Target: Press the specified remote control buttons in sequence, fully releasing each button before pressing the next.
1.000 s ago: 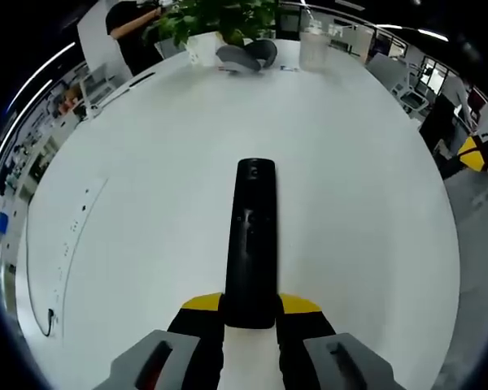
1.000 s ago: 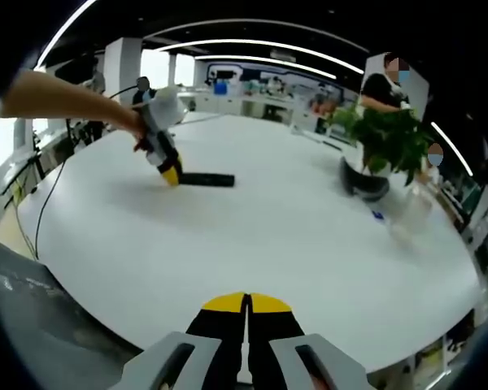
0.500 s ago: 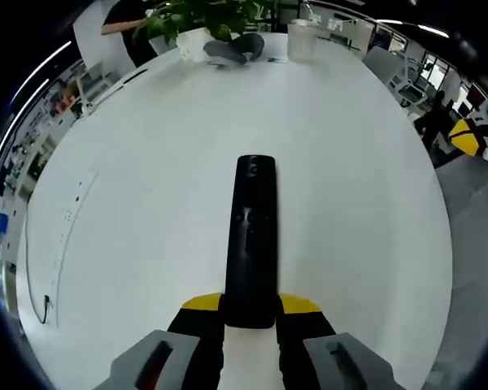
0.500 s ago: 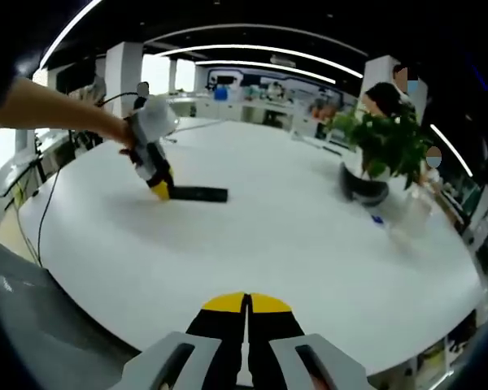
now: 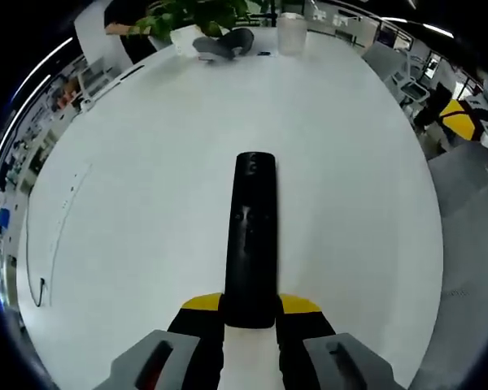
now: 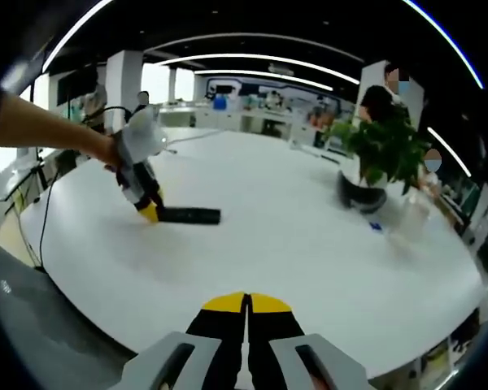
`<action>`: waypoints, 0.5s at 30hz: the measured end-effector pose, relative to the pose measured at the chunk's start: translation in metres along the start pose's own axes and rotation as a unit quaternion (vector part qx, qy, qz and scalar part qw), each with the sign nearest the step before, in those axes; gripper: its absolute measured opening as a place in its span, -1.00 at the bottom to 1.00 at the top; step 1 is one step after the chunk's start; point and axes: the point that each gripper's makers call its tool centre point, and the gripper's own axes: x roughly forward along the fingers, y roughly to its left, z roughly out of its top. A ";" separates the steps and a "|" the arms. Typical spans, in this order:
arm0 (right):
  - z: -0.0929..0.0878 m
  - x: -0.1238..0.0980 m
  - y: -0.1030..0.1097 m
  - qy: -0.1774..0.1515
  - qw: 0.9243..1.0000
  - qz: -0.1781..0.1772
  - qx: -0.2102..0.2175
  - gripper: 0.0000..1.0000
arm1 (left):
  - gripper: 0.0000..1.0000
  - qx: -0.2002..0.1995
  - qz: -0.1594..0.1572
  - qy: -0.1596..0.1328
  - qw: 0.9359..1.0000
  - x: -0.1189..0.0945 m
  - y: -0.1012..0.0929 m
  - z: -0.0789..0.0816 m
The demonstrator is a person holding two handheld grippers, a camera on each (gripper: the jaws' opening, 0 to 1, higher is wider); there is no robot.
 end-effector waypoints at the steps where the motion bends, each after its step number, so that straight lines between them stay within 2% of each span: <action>1: 0.000 0.000 0.001 -0.001 1.000 0.002 0.000 -1.00 | -0.54 0.000 0.002 0.001 1.000 -0.001 -0.004 -0.001; 15: 0.005 -0.002 0.004 -0.016 1.000 0.009 -0.008 -1.00 | -0.54 -0.005 0.004 0.008 1.000 -0.006 -0.042 -0.012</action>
